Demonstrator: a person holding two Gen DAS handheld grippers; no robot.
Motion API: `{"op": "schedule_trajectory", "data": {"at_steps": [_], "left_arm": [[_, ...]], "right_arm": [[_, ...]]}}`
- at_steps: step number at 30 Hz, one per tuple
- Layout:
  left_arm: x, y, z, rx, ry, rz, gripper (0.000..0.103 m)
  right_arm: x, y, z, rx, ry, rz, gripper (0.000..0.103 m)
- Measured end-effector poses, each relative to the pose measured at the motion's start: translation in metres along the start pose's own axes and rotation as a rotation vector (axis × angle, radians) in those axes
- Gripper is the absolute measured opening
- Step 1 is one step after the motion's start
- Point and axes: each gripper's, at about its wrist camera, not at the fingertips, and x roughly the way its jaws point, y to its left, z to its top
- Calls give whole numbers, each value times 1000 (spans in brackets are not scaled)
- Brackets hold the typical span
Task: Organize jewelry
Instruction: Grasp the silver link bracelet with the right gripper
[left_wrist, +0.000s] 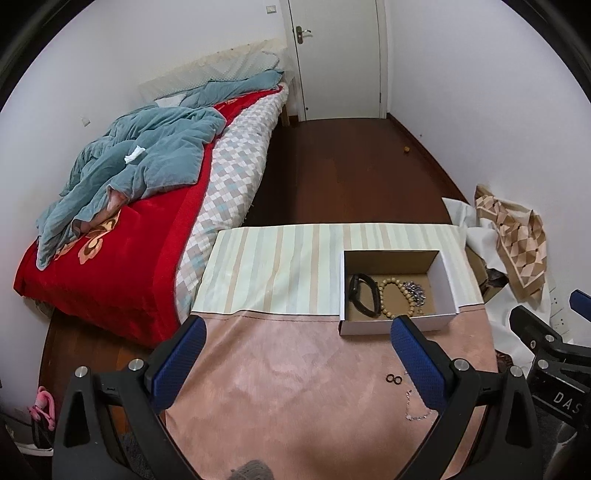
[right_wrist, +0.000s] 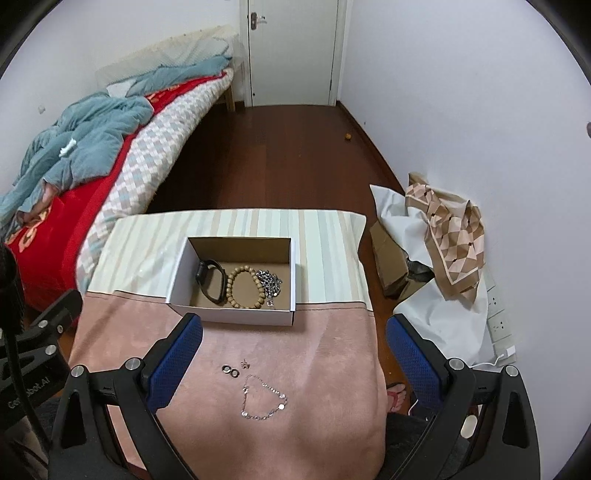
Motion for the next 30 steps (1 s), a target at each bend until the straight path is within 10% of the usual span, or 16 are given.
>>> {"op": "schedule_trajectory", "data": {"at_steps": [10, 18, 22, 30], "left_arm": [[-19, 5, -16, -26, -19, 12, 102], [45, 3, -73, -23, 133, 104, 102], [88, -1, -104, -1, 238, 147, 102], [133, -10, -131, 42, 365, 162, 102]], "right_arm": [[-30, -6, -15, 38, -29, 49, 101], [65, -22, -87, 129, 231, 104, 99], [121, -28, -125, 176, 347, 103, 74], [170, -9, -154, 123, 330, 65, 66]]}}
